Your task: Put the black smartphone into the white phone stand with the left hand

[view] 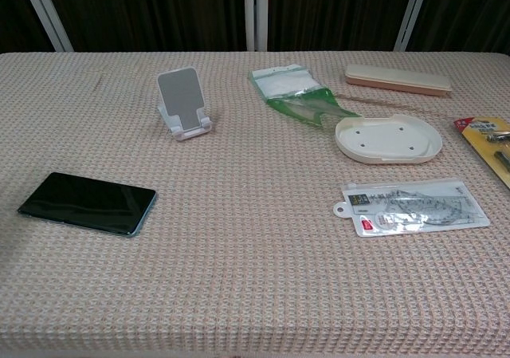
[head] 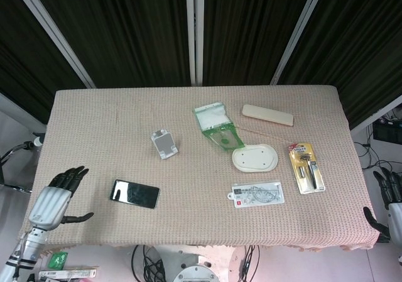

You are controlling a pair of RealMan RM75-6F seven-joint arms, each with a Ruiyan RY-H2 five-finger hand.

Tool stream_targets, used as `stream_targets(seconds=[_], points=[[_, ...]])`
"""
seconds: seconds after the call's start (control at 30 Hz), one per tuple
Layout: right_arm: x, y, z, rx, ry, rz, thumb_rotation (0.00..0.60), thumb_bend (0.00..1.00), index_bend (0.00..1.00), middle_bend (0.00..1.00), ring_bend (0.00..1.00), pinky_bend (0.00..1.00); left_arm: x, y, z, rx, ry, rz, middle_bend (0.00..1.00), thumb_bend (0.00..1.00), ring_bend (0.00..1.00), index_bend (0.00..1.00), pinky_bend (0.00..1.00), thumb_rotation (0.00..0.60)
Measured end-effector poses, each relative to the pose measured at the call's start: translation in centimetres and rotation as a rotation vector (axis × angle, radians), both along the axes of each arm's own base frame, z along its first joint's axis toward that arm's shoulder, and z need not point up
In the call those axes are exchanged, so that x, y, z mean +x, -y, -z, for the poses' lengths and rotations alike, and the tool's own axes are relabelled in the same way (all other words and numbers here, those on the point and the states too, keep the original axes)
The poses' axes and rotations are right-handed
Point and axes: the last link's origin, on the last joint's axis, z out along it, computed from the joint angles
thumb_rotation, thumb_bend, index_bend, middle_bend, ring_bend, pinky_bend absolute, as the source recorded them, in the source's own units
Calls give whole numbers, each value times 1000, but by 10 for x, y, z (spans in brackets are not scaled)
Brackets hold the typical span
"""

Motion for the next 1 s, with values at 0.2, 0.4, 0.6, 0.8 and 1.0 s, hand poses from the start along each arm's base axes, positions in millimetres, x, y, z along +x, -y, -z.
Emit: stream_targets(seconds=[0.2,0.4,0.6,0.8,1.0], points=[[-1,5,-2,-4,-1,5,600,240,0,0,0,0,16,-14,33,-109,-64,89,56,0,77,52,177,595],[-4,4,-4,-13,4,14,600,241,0,0,0,0,27,-31,66,-240,-127,134,51,0,77,52,177,600],[-11,1,-9,-21,-6,38,600,242,0,0,0,0,34,-50,86,-314,-233,183,51,0,77,52,179,600],[-10,2,-11,-24,-13,34,600,242,0,0,0,0,35,-62,91,-370,-293,143,46,0,77,61,180,600],[-10,3,-7,-12,-11,37,600,248,0,0,0,0,45,-73,92,-430,-305,72,47,17,77,77,180,600]])
